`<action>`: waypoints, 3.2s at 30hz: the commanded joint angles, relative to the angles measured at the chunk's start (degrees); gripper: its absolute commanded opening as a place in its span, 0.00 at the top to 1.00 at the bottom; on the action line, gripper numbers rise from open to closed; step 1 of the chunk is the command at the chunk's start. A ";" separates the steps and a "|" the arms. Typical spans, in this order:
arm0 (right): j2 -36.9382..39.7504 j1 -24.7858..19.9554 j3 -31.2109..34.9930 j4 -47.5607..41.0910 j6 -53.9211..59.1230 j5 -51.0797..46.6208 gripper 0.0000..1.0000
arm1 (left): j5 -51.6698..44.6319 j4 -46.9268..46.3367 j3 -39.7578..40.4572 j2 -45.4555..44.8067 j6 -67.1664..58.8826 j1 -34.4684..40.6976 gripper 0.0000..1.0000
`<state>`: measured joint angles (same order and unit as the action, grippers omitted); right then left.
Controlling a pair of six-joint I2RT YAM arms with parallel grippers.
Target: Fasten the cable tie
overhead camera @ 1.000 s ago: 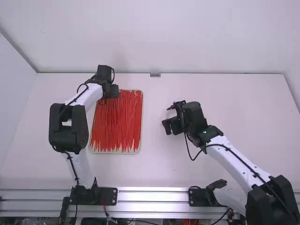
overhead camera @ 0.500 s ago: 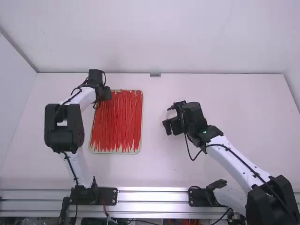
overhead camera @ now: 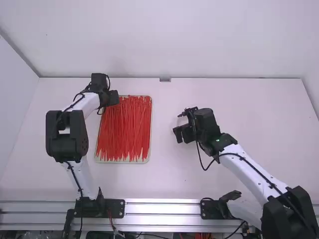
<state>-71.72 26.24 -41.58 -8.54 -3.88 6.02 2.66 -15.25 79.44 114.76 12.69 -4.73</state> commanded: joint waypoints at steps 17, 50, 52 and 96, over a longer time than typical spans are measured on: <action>0.57 0.02 -0.81 0.76 0.22 -0.02 0.02 | -2.67 3.23 -0.37 4.39 1.01 0.61 0.14; 0.57 0.07 -0.81 0.39 -0.63 -0.04 0.02 | 0.00 6.32 -2.84 4.42 1.01 0.55 0.60; 0.57 0.07 -0.81 0.37 -0.63 -0.04 0.01 | 1.38 6.21 -2.86 4.42 1.09 0.55 0.61; 0.57 0.07 -0.76 -0.72 -0.63 -0.04 0.02 | 2.36 8.04 -2.05 6.80 2.10 0.55 0.61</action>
<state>-71.72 26.24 -41.56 -9.19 -4.54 6.04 4.78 -6.90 76.97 120.86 14.17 -4.64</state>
